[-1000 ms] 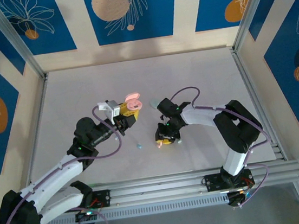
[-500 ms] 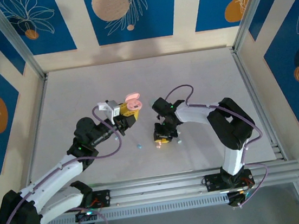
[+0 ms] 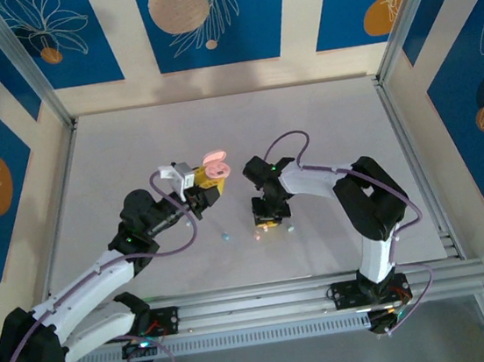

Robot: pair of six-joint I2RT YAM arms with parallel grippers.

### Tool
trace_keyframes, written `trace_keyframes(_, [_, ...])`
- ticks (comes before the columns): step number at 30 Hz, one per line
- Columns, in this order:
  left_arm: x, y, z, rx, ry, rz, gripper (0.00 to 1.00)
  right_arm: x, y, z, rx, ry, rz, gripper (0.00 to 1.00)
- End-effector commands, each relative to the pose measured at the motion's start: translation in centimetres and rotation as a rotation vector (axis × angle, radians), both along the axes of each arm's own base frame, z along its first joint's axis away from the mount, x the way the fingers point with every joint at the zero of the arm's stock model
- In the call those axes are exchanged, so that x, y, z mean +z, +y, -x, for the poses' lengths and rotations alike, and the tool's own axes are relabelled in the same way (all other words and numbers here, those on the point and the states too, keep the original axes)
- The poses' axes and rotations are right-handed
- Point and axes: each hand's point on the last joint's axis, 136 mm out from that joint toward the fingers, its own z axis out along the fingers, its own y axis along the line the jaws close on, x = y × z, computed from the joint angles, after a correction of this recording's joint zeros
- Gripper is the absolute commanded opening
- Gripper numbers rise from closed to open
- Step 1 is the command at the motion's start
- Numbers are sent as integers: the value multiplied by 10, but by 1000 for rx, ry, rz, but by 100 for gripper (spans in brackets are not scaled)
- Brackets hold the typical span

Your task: Insert wireless bluetooth earbuds into charging case

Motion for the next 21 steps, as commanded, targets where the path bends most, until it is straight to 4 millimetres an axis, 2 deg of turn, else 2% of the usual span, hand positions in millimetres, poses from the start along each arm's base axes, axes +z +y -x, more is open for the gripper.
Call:
trace_keyframes(1, [20, 3, 2, 11, -54, 24, 30, 7, -21, -7, 17, -34, 99, 24])
trace_keyframes(7, [20, 4, 1, 23, -57, 21, 30, 8, -40, -14, 43, -82, 237, 24])
trace_keyframes(17, [20, 12, 0, 65, -58, 9, 30, -3, -27, -8, 102, -52, 252, 26])
trace_keyframes(21, [19, 13, -1, 74, -58, 6, 30, -2, -26, -9, 103, -53, 242, 30])
